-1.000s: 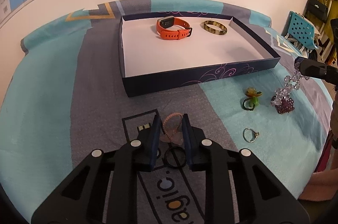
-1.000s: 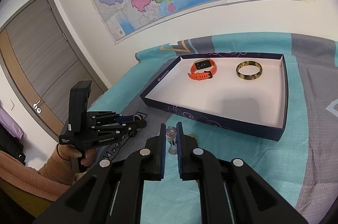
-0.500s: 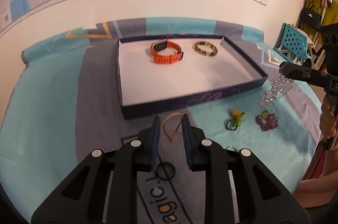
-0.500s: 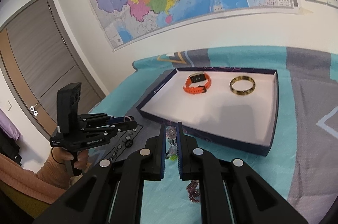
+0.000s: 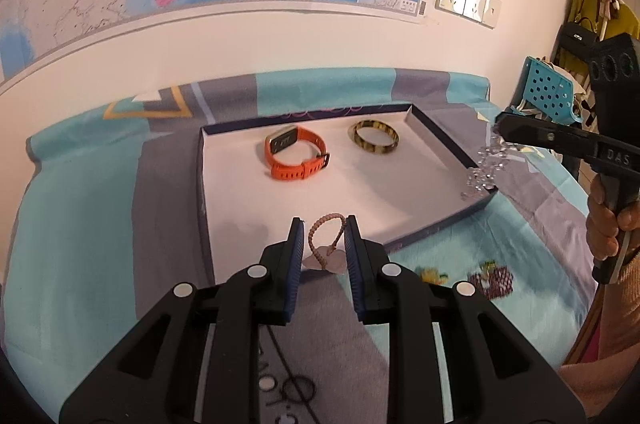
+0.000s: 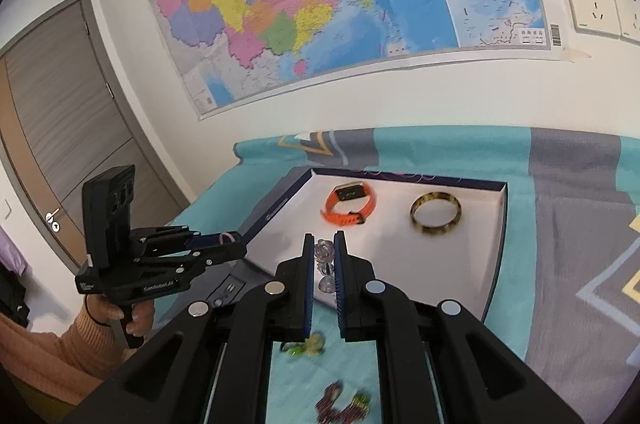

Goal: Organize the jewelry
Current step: 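Lower the pendant into the box with the left tool while the right tool releases the clear bracelet there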

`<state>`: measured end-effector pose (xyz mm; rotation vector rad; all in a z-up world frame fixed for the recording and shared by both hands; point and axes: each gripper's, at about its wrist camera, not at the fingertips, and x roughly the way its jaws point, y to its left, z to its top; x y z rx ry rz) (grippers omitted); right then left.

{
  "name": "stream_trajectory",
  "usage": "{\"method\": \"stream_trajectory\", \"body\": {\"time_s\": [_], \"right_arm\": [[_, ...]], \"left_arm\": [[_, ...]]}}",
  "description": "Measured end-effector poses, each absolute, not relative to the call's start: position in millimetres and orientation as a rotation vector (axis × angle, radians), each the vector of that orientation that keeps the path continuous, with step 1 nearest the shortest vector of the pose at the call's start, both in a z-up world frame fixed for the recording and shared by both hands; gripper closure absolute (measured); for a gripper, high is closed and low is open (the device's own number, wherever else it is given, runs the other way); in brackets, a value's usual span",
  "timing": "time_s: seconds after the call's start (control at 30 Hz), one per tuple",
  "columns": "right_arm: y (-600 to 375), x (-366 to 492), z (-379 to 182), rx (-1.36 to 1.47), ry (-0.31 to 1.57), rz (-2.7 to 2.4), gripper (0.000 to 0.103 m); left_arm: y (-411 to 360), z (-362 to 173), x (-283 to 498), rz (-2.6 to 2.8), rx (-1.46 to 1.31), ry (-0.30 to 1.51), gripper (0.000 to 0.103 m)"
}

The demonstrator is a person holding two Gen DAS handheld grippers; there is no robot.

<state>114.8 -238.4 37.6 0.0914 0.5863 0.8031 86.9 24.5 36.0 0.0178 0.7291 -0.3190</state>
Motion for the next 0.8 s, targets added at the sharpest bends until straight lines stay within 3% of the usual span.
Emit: {"method": "stream_trajectory", "body": {"time_s": [0.8], "right_arm": [[-224.3,199.5,9.8,0.121,0.695,0.727,0.095]], "left_arm": [[8.2,4.8,165.5,-0.288,-0.017,0.831,0.081]]}}
